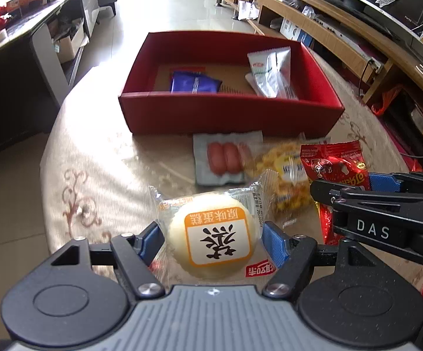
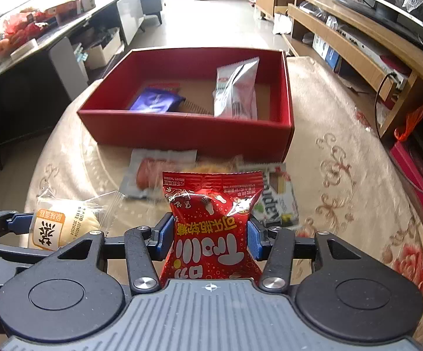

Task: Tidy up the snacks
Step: 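Carry the cake bun and red bag over the red box with both tools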

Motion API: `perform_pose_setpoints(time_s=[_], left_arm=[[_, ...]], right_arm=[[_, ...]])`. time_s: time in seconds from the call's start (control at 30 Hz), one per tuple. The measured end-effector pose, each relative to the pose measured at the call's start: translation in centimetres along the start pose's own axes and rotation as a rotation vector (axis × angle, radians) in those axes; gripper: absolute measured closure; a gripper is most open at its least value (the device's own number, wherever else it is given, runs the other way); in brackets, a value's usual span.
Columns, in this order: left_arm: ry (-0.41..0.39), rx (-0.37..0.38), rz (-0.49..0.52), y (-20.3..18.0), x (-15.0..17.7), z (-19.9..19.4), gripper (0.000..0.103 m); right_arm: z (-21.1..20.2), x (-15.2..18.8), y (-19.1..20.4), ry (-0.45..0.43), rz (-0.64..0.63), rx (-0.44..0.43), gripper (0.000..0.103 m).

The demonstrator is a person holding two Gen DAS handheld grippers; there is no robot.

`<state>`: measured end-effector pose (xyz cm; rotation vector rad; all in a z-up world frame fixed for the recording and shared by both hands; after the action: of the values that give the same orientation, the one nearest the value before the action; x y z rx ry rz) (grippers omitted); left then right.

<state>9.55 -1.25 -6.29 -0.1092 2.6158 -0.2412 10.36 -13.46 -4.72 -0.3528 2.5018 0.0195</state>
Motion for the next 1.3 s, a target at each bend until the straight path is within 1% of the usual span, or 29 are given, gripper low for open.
perform_pose_setpoints(time_s=[0.37,0.53,0.77,1.03,1.3], left_arm=[[-0.052,-0.005,-0.012,-1.0,-5.3,1.1,0.036],[-0.084,-0.010,-0.033,-1.3,-8.2,1.5,0.036],[-0.102,-0.026,-0.039,-2.0,-11.3,3.2,0.036],[-0.113,-0.042,-0.040,-2.7,-13.9,5.1,0.036],[-0.119,-0.064,-0.041,-2.9,-15.5,6.9,0.036]], right_arm=[[0.5,-3.8,-2.5,-0.051,0.043,0.016,0.045],[1.3,-5.4,-3.3,-0.059,0.042,0.022,0.045],[2.7,-7.6,-4.2,-0.069,0.055,0.032,0.045],[4.5,-9.8,-5.7,-0.077,0.088,0.032,0.045],[6.1,-11.3,-6.4,-0.089,0.096,0.033,0.045]])
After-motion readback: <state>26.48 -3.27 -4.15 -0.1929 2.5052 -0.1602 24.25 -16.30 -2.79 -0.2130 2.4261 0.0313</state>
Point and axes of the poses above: each gripper's, at about its wrist camera, not at the fingertips, and z roughly the way its jaws point, y to its left, x to its underside, the point moved 8 cm from there along z, roughly the way its jaws point, and after that the axes turned 12 degrees about -z, right-handed, at the moved point
